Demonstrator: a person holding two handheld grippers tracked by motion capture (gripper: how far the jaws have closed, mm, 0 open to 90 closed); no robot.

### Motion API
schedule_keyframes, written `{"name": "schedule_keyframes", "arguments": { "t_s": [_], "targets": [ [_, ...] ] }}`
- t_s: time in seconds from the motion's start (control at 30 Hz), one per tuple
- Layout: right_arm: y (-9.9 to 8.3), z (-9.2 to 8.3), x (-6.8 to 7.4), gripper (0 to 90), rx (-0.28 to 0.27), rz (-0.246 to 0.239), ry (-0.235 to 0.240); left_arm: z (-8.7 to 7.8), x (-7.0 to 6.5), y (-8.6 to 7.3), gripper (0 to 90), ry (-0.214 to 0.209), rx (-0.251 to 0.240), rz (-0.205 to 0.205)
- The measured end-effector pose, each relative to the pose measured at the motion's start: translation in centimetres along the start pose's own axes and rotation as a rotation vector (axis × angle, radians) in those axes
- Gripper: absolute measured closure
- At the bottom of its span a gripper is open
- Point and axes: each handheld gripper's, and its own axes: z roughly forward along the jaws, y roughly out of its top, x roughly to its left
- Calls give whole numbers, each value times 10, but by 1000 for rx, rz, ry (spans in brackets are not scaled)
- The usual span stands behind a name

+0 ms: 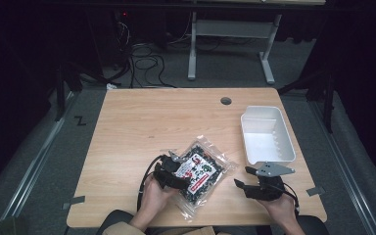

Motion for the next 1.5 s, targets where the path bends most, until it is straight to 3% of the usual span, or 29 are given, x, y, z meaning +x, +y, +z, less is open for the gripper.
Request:
{"name": "schedule_keyframes", "arguments": {
  "t_s": [0.13, 0.3, 0.37, 0.57, 0.7, 1.0, 1.23, 1.4, 1.5],
  "targets": [
    [1, 1, -1, 331, 5, 15, 8, -1, -3, 0, 202, -13, 9, 18],
    [8, 7, 1, 310, 70, 23, 26, -2, -6, -1, 202, -18, 22, 37],
    [13, 10, 4, 315, 89, 11, 39, -2, -7, -1, 202, -18, 25, 27],
    [28, 36, 12, 333, 150, -13, 78, -3, -7, -1, 184, -13, 36, 18],
    [35, 52, 10, 328, 168, 6, 112, -3, -6, -1, 178, -10, 39, 16],
    [42, 75, -2, 313, 205, 30, 94, -3, -5, -2, 172, -2, 39, 8],
    [42, 84, -6, 310, 210, 56, 89, -3, -4, -2, 169, 5, 39, 6],
    [38, 92, -11, 295, 255, 62, 72, -4, -1, -2, 167, 14, 47, 3],
    [37, 94, -13, 292, 263, 89, 86, -4, -1, -2, 166, 21, 45, 2]
  ]
}}
